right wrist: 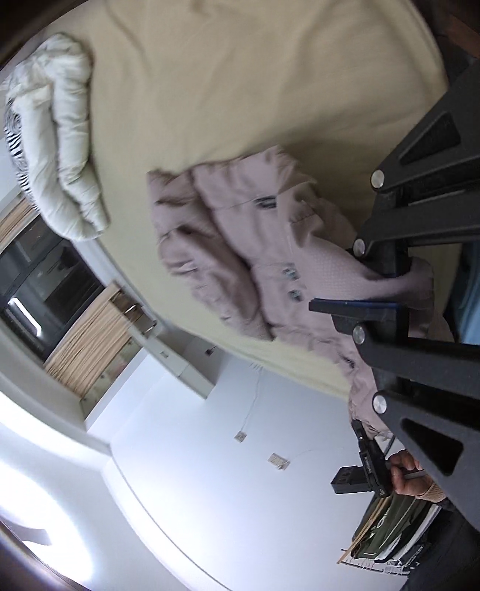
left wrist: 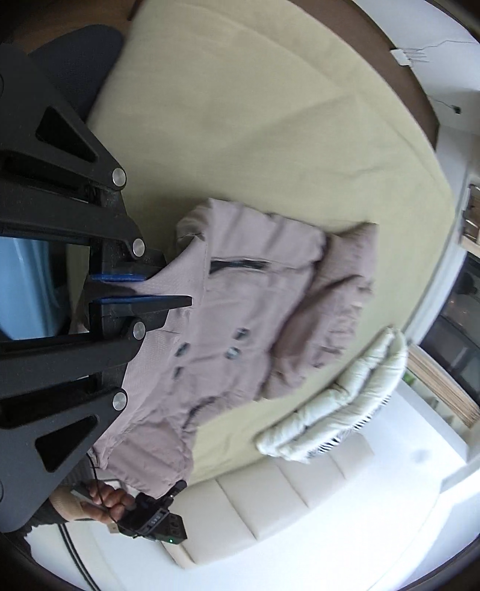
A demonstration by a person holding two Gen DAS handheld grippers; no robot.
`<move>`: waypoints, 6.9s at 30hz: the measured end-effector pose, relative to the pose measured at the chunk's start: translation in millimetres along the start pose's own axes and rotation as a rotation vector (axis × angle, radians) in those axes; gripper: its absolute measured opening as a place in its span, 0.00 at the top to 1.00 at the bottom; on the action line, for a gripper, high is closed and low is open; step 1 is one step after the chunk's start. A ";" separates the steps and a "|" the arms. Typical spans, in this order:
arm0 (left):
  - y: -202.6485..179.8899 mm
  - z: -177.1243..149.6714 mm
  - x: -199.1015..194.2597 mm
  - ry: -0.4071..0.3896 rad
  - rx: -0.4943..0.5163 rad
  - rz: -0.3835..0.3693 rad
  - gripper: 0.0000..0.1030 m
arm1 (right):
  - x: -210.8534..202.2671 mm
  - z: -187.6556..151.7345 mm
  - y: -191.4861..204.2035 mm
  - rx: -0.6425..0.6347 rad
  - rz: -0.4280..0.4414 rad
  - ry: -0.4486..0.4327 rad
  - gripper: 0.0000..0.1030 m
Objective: Fold large clothes
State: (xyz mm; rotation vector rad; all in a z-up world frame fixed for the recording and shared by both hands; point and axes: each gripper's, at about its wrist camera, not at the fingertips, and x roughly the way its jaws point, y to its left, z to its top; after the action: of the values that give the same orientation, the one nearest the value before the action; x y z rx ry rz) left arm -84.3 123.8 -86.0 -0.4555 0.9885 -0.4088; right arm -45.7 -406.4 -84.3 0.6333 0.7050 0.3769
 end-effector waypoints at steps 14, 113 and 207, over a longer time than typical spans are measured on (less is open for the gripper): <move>-4.7 214.9 37.6 -0.210 -0.008 -0.035 0.96 | 99.1 192.3 32.9 -0.062 -0.041 -0.170 0.92; -22.2 294.1 508.7 -0.138 0.411 0.390 0.91 | 364.6 209.4 -117.4 -0.249 -0.517 -0.069 0.36; 160.2 269.9 331.9 -0.055 -0.180 0.193 0.36 | 242.0 232.2 -140.3 0.006 -0.417 -0.059 0.00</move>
State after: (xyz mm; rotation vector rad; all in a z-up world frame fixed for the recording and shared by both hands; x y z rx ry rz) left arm 330.8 131.8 -276.7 -0.5253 1.0101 -0.1332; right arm 303.1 -480.7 -155.0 0.4849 0.7605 -0.0295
